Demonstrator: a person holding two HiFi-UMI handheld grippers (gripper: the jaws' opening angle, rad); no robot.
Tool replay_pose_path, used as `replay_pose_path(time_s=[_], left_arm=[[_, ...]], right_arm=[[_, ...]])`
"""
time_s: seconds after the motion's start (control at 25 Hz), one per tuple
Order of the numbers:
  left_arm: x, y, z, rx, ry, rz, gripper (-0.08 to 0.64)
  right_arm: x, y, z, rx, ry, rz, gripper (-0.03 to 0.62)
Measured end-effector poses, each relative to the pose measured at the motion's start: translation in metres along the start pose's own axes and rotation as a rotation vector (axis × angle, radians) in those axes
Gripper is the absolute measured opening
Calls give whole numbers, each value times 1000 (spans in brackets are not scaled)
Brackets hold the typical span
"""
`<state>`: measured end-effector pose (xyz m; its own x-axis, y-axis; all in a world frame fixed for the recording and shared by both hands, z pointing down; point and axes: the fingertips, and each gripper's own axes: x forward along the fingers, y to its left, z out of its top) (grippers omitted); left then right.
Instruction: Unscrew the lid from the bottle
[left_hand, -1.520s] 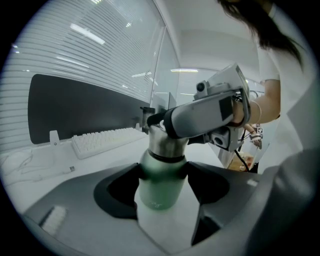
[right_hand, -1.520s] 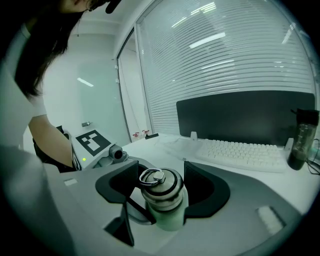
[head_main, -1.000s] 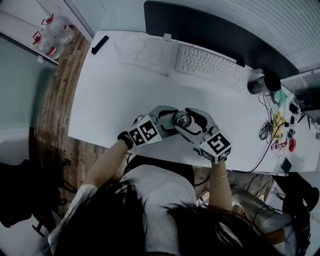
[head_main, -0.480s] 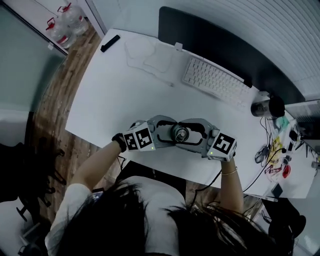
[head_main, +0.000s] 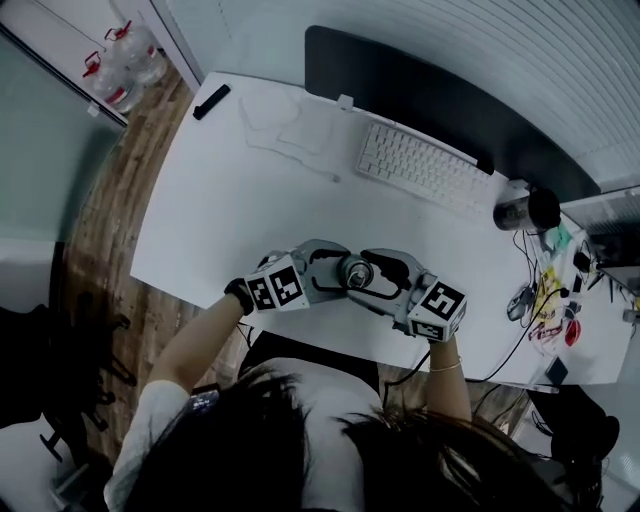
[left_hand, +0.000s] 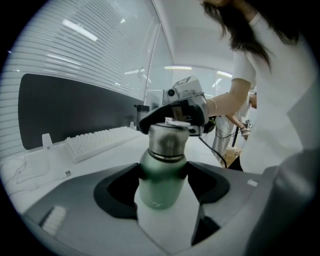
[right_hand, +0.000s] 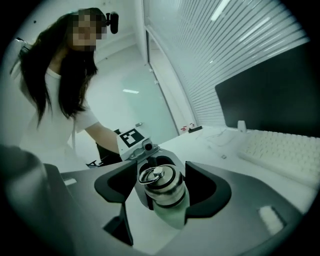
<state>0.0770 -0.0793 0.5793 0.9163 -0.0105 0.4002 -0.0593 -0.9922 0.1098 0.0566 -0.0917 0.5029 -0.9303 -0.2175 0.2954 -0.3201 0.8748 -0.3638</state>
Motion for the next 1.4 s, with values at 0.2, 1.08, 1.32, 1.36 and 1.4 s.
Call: replay_pose_path(time_s=[0.2, 1.08, 1.32, 1.36, 1.4], left_arm=[[1, 2, 0, -5, 4, 10, 359], [3, 3, 0, -19, -1, 31, 359], [3, 3, -1, -19, -3, 31, 359], [3, 3, -1, -20, -3, 30, 359], [3, 3, -1, -20, -3, 29, 359]], right_arm=[[-4, -2, 5, 71, -101, -228, 276], [-19, -12, -13, 198, -190, -797, 245], [-22, -10, -13, 173, -191, -699, 230], [-22, -10, -13, 159, -190, -667, 229], [-22, -10, -13, 145, -187, -631, 229]])
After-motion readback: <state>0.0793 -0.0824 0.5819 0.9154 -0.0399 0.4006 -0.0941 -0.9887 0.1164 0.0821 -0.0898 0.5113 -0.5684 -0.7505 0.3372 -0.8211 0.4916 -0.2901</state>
